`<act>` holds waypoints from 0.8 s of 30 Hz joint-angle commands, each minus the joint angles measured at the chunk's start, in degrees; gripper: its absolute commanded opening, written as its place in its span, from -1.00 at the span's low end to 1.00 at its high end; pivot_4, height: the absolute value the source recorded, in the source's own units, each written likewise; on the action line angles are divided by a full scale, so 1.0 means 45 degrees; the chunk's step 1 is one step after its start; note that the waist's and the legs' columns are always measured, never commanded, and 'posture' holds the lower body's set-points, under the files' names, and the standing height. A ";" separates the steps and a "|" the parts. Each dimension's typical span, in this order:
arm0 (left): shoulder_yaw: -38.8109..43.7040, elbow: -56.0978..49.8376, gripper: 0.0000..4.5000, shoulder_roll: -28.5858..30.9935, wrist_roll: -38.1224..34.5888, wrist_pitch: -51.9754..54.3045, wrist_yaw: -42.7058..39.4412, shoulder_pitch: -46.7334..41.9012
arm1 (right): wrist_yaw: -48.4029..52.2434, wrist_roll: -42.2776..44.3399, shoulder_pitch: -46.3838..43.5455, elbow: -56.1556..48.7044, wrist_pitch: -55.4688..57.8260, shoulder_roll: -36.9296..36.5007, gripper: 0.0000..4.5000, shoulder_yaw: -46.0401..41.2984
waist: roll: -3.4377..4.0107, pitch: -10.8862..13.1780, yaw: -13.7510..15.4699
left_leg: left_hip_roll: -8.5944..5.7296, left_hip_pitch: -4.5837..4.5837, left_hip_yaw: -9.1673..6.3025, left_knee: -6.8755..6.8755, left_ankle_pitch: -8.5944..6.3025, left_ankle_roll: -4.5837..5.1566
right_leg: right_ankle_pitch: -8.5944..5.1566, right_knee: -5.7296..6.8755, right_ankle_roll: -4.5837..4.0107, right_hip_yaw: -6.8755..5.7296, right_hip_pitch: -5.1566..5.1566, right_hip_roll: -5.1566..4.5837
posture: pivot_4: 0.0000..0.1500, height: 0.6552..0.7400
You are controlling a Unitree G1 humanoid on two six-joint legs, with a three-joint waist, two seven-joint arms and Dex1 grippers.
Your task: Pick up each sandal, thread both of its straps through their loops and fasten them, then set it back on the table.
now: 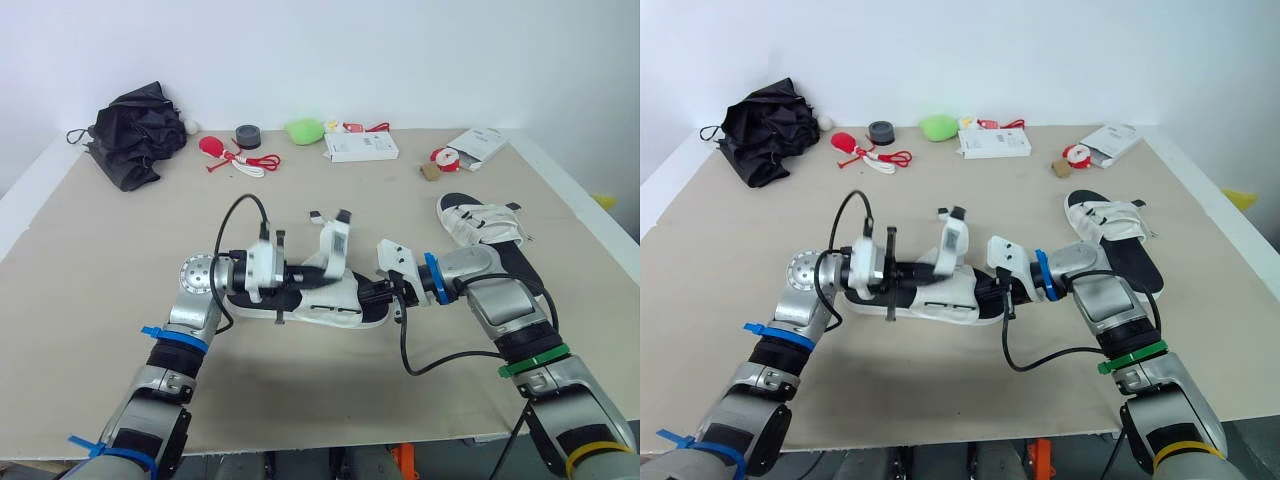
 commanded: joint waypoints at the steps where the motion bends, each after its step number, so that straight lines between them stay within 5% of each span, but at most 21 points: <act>1: -0.0213 0.1827 -0.99 0.0405 0.0819 -0.4108 0.0064 -0.0968 | -0.0074 -0.0658 0.0480 0.0620 0.0349 -0.0155 -1.00 0.0640 | 0.0000 0.0000 0.0003 | 0.0001 -0.0002 0.0000 0.0000 0.0000 0.0001 | 0.0000 0.0000 0.0000 -0.0004 -0.0001 0.0000 | 1.00 1.00; 7: -0.0534 0.4413 -0.99 0.0916 0.1534 -0.7446 0.1215 -0.2092 | -0.0072 -0.0678 0.0458 0.0661 0.0314 -0.0142 -1.00 0.0663 | 0.0002 -0.0001 -0.0005 | 0.0002 -0.0001 0.0005 0.0001 -0.0001 0.0007 | -0.0003 0.0000 0.0026 -0.0022 0.0000 -0.0001 | 1.00 1.00; 10: -0.0658 0.4972 -0.63 0.1026 0.1638 -0.8459 0.1946 -0.2412 | -0.0056 -0.0685 0.0454 0.0662 0.0307 -0.0143 -1.00 0.0669 | 0.0001 -0.0001 -0.0005 | 0.0004 -0.0002 0.0006 0.0001 -0.0002 0.0008 | -0.0004 0.0001 0.0031 -0.0024 0.0000 -0.0001 | 1.00 1.00; 16: -0.0977 0.5427 0.63 0.1171 0.1523 -0.9046 0.3250 -0.2732 | -0.0064 -0.0732 0.0376 0.0790 0.0221 -0.0102 -1.00 0.0709 | 0.0001 -0.0001 -0.0006 | 0.0004 -0.0002 0.0007 0.0001 -0.0001 0.0010 | -0.0003 0.0002 0.0044 -0.0025 0.0002 -0.0001 | 1.00 1.00; 18: -0.1083 0.5317 0.99 0.1133 0.0840 -0.8260 0.3130 -0.2642 | -0.0066 -0.0741 0.0345 0.0821 0.0200 -0.0077 -1.00 0.0728 | 0.0001 -0.0001 -0.0007 | 0.0005 -0.0002 0.0008 0.0001 -0.0001 0.0009 | -0.0003 0.0002 0.0047 -0.0026 0.0002 0.0000 | 1.00 1.00; 20: -0.1203 0.4834 0.99 0.1075 -0.0283 -0.7266 0.2504 -0.2391 | -0.0059 -0.0745 0.0331 0.0851 0.0165 -0.0074 -1.00 0.0737 | 0.0001 -0.0001 -0.0008 | 0.0007 -0.0001 0.0008 0.0003 -0.0001 0.0010 | -0.0002 0.0003 0.0049 -0.0026 0.0002 0.0002 | 1.00 1.00; 24: -0.0902 0.2119 0.99 0.1399 -0.3429 -0.0623 0.0163 -0.1379 | -0.0059 -0.0759 0.0336 0.0860 0.0136 -0.0104 -1.00 0.0749 | 0.0002 0.0000 -0.0034 | 0.0016 -0.0002 0.0009 0.0006 0.0000 0.0010 | -0.0004 0.0006 0.0047 -0.0022 0.0000 0.0016 | 1.00 1.00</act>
